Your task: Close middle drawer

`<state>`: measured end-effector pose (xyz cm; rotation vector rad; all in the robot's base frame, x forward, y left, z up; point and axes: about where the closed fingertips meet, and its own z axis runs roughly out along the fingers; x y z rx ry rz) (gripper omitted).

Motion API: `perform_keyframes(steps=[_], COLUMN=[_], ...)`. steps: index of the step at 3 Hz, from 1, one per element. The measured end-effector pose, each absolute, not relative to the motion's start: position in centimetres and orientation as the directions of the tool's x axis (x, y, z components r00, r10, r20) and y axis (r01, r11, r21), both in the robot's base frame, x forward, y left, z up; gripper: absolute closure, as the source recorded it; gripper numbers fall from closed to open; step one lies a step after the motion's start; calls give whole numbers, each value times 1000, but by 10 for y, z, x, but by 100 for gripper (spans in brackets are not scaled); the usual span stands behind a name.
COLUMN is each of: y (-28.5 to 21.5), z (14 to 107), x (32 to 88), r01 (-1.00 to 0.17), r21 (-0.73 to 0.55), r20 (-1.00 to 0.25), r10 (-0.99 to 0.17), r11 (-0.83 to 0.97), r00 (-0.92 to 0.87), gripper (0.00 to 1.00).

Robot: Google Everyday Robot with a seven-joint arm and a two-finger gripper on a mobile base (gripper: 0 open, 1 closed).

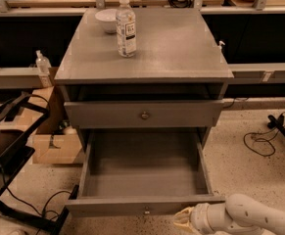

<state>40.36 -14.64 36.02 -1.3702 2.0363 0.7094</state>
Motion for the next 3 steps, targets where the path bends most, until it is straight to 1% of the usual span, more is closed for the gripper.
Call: perform_keyframes(steps=[1, 2, 3], y=[-127, -127, -111], z=[363, 363, 367], x=[428, 428, 459], r01=[-950, -950, -961], r21=[85, 85, 59], r20=[-716, -716, -711], r10=[-645, -645, -664], r11=[299, 299, 271], r00=[-267, -267, -231], gripper=[100, 100, 100])
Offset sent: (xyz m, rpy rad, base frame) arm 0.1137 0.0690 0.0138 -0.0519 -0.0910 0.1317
